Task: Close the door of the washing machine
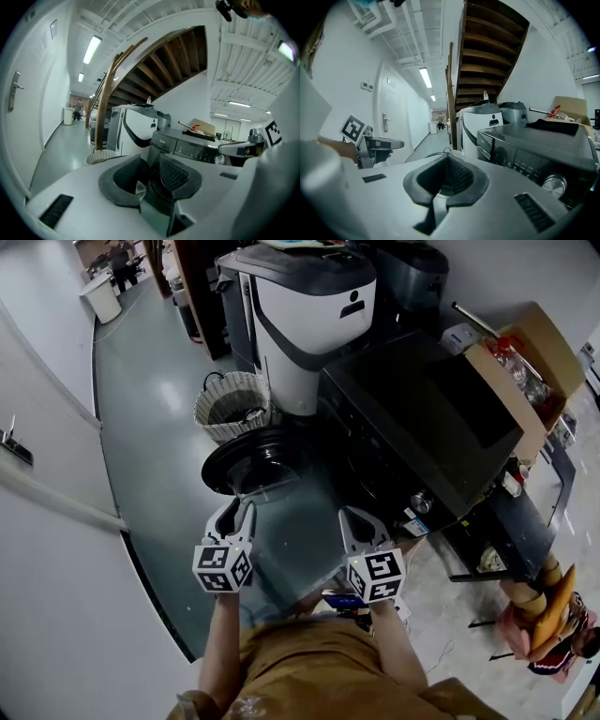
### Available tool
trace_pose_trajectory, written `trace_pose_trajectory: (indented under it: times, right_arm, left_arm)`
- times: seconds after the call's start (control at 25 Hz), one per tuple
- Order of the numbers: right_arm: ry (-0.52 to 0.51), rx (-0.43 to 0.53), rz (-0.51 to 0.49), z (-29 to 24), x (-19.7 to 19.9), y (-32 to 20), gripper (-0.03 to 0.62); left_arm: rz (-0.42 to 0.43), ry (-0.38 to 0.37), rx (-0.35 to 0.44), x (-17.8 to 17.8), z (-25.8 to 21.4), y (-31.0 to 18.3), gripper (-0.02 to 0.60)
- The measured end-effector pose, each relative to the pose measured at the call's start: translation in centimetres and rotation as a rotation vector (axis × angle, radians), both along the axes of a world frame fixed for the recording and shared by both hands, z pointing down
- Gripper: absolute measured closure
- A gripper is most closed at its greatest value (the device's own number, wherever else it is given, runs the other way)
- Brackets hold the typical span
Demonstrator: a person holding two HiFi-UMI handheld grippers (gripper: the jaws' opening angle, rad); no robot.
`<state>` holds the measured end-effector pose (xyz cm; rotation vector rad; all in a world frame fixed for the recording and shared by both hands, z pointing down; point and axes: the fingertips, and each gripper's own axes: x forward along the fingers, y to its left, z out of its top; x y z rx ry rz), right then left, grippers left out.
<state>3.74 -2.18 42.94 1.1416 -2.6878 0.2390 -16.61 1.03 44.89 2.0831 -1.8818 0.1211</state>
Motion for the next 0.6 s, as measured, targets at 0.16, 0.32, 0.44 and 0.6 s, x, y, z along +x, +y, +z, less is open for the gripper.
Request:
trace_pose_trajectory:
  times: [0.16,0.32,0.44,0.6]
  right_arm:
    - [0.018,-0.021,-0.008,0.7,-1.2,-0.5,0.58]
    - [0.037,-0.041,0.017,1.5,-1.6,-1.5,0.58]
    - [0.057,-0.062,0.042,2.5,-1.8,-2.1,0.58]
    - [0.085,-0.095,0.059,4.3,-2.3,-2.8,0.58]
  left_arm:
    - [-0.012,-0.035,-0.058,-2.0,2.1,-0.7,0.451]
    - [0.002,-0.046,-0.098,-3.7,4.0,-2.1,0.447]
    - [0.018,-0.055,-0.129,-5.1,5.8,-3.5,0.44]
    - [0.023,-0.05,-0.167,-6.8,8.2,-5.1,0.434]
